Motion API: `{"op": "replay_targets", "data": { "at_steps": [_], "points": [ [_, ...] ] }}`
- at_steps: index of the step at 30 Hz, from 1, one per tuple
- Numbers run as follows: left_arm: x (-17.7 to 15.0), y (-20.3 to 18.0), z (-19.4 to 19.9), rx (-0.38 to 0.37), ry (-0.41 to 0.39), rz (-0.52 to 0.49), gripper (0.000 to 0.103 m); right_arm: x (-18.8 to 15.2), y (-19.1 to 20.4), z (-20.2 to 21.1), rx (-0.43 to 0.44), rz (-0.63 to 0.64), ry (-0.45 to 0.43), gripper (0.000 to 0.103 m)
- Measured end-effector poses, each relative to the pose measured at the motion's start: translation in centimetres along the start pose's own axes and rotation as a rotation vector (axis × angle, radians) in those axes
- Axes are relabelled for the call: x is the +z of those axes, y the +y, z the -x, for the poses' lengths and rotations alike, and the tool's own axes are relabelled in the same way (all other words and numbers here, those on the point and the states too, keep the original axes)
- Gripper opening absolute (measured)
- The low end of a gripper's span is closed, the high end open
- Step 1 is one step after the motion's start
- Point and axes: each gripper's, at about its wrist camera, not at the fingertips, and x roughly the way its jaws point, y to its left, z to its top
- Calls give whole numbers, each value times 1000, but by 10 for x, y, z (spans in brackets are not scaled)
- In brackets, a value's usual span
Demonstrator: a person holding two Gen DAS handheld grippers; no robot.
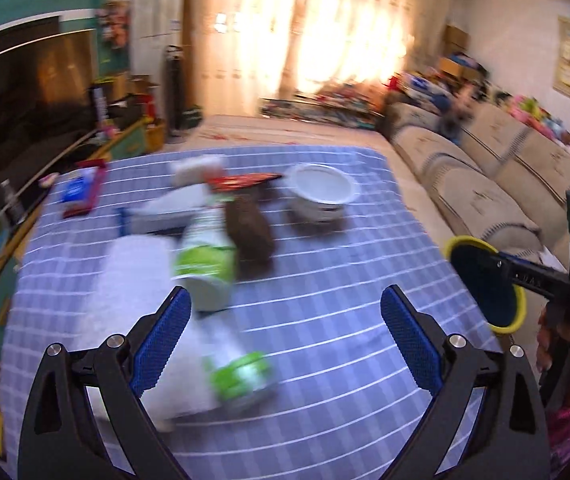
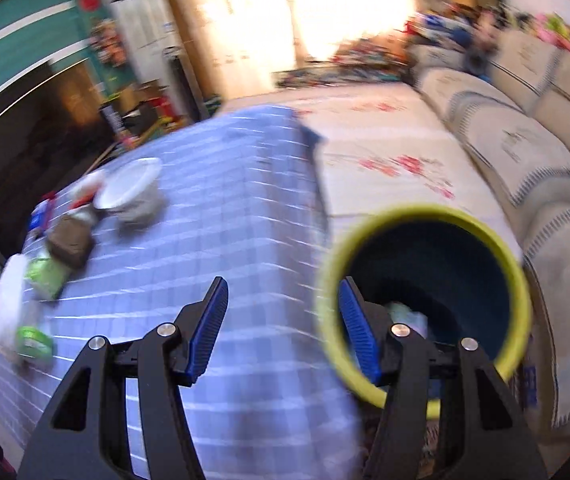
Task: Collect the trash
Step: 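Open the left gripper over the bin to drop the snack box, then grasp the white bowl rim with the right gripper and lift it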
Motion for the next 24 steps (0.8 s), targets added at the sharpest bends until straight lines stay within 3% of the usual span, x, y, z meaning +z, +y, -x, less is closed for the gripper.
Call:
{"op": "replay_targets", "data": {
  "at_steps": [5, 9, 11, 15, 21, 24],
  "points": [
    [-14, 27, 11, 49, -16, 26, 95, 34, 57, -36, 88, 63, 21, 55],
    [-17, 38, 14, 62, -29, 31, 95, 73, 79, -64, 70, 75, 19, 54],
    [-19, 46, 14, 59, -34, 47, 95, 89, 83, -81, 50, 82, 39, 47],
    [-22, 52, 16, 63, -36, 65, 95, 115, 95, -131, 17, 84, 128, 40],
    [-27, 62, 19, 68, -35, 94, 95, 112, 107, -172, -6, 77, 219, 29],
    [-30, 65, 22, 72, -35, 102, 95, 110, 109, -180, -16, 71, 233, 15]
  ]
}}
